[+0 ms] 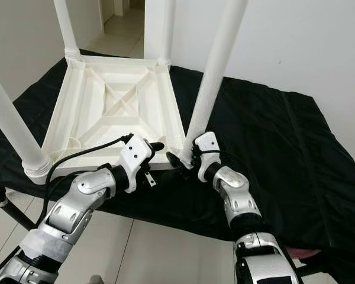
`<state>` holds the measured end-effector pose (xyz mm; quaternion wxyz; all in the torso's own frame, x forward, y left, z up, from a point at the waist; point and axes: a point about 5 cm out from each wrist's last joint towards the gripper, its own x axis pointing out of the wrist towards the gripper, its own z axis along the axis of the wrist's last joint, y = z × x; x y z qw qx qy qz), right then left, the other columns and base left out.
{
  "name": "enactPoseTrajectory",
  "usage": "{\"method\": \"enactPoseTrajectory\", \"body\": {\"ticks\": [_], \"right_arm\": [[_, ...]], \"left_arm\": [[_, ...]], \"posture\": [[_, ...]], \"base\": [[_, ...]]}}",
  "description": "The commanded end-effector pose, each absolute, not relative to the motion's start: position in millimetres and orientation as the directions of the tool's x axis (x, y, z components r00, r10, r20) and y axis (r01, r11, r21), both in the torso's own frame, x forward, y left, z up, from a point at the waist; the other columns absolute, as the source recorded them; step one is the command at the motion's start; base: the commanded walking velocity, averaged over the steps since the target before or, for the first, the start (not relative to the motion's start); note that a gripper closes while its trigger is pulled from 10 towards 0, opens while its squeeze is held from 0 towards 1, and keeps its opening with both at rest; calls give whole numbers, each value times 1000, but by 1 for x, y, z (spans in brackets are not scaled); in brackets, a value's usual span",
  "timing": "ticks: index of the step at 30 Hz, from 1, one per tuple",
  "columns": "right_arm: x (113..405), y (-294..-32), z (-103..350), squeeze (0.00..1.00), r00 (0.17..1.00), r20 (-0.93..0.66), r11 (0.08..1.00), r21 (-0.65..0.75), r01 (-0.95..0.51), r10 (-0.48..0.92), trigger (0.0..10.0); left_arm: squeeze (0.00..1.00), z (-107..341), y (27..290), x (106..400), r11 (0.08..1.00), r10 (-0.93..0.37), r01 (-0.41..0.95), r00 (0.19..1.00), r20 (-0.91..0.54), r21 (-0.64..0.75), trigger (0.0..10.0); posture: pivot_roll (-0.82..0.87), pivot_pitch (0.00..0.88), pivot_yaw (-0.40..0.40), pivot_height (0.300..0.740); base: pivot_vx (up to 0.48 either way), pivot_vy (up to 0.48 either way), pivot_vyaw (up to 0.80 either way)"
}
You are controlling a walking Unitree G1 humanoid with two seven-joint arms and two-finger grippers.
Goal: Building children table
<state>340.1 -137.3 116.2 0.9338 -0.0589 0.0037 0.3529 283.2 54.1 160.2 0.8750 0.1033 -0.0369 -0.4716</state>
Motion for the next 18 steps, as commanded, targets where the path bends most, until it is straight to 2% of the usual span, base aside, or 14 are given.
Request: {"method": "enactPoseTrajectory", "body": {"ticks": [1, 6, 7, 8, 18], "right_arm": [[342, -130, 111, 0, 717, -85, 710, -99, -697, 692, 10000], [344, -124, 105, 0, 698, -121, 691, -98, -716, 706, 10000], [343, -123, 102, 0, 693, -140, 687, -96, -720, 707, 4000], [343, -124, 97, 0, 689, -159, 685, -86, -723, 707, 0], [337, -135, 86, 0, 691, -193, 696, -52, -716, 696, 0]], "left_arm": [[0, 160, 52, 282, 518, -842, 827, 538, -41, 219, 10000], [0, 161, 52, 282, 520, -840, 825, 541, -39, 221, 10000], [0, 161, 52, 282, 522, -839, 823, 543, -38, 223, 10000], [0, 161, 53, 282, 525, -837, 821, 546, -37, 224, 10000], [0, 161, 52, 283, 529, -836, 819, 548, -32, 223, 10000]], "posture": [[-7, 0, -81, 740], [2, 0, -84, 740], [6, 0, -87, 740], [8, 0, -91, 740], [1, 0, -89, 740]], "base": [[0, 0, 0], [0, 0, 0], [0, 0, 0], [0, 0, 0], [0, 0, 0]]}}
